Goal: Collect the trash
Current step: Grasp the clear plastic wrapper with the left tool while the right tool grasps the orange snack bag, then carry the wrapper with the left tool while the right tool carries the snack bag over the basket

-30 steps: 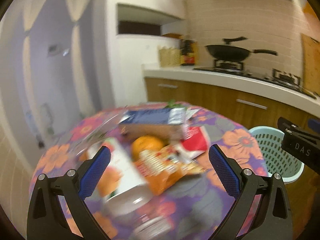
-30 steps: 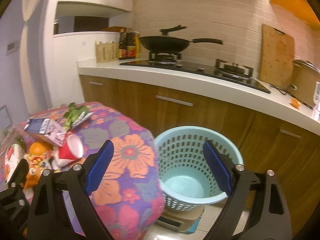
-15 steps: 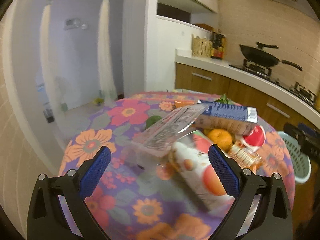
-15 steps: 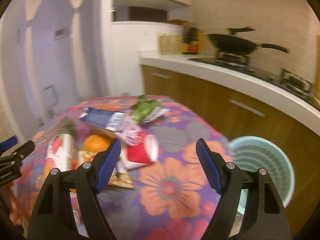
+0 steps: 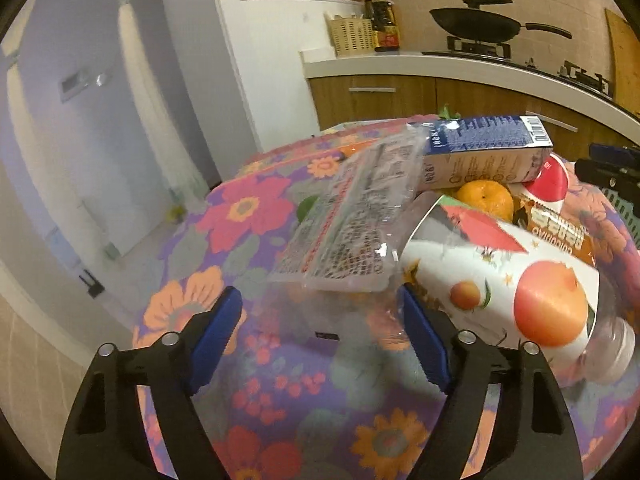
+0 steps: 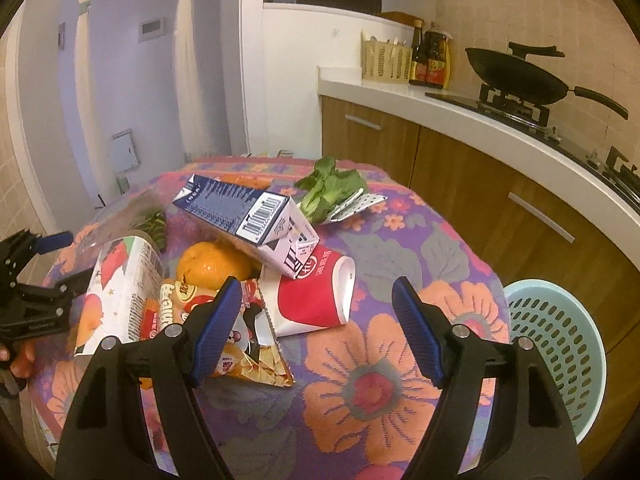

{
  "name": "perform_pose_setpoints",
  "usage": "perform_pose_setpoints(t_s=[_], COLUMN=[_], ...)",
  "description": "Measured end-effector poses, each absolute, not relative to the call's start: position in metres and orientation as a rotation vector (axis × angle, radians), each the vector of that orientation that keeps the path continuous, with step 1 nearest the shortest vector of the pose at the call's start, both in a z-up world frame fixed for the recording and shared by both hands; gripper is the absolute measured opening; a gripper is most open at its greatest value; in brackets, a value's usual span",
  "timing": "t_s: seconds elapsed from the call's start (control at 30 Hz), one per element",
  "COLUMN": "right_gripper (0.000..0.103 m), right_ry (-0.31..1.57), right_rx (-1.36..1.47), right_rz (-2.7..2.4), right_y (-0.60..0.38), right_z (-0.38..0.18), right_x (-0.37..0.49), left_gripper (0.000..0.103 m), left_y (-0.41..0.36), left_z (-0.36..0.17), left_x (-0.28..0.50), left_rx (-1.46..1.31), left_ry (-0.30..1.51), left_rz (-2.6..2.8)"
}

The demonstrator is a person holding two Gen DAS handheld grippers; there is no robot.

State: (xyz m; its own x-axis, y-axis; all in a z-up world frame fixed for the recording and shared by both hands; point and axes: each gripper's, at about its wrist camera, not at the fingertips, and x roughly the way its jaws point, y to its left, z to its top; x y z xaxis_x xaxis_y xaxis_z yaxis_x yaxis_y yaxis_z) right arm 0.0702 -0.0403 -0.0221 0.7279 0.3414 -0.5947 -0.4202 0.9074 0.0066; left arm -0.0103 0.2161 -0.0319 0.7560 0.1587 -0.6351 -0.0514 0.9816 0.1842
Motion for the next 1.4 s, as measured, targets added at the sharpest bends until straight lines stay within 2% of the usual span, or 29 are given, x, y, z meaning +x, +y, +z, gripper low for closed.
perform_pose_setpoints(t_s=[0.13,0.33,0.63,0.8,0.9,1.03,1.4], right_gripper=[0.073,0.073,0.073,0.073,0.069,0.067,0.079], right_ry=[0.664,0.724,0.817,0.886,0.903,0.911,0.939], right_rx=[-0.118,-0.079,-0.08,-0.057,-0.043,-0.066,0.013], right_rz=[0.466,0.558,0.653,0.659,0.664,0.648,0.639], right_y=[-0.037,-0.034,-0.012,-0.011,-0.014,-0.013,-0.018], right_z=[-0.027,-0.034,-0.046,-0.059,-0.06,-0.059,-0.062], right_x=[0.072,0.066,0.062,0.076,0.08,0.077,0.085], left_gripper=[0.045,0.04,0.026,0.022,0.021,0.01,0.009], left_y=[0.207,0.21,0.227,0.238,0.238,0.241,0.236], left_z=[-0.034,-0.034,-0.019,-0.014,-0.013,-0.006,0.0], left_x=[-0.003,-0.005,-0.019,-0.021,-0.021,-0.024,-0.031], left_rx=[0.2,0.154,0.021,-0.043,-0.052,-0.094,-0.127], left_ry=[0.714,0.69,0.638,0.633,0.632,0.62,0.605], left_rz=[0.117,0.131,0.148,0.14,0.146,0.136,0.106])
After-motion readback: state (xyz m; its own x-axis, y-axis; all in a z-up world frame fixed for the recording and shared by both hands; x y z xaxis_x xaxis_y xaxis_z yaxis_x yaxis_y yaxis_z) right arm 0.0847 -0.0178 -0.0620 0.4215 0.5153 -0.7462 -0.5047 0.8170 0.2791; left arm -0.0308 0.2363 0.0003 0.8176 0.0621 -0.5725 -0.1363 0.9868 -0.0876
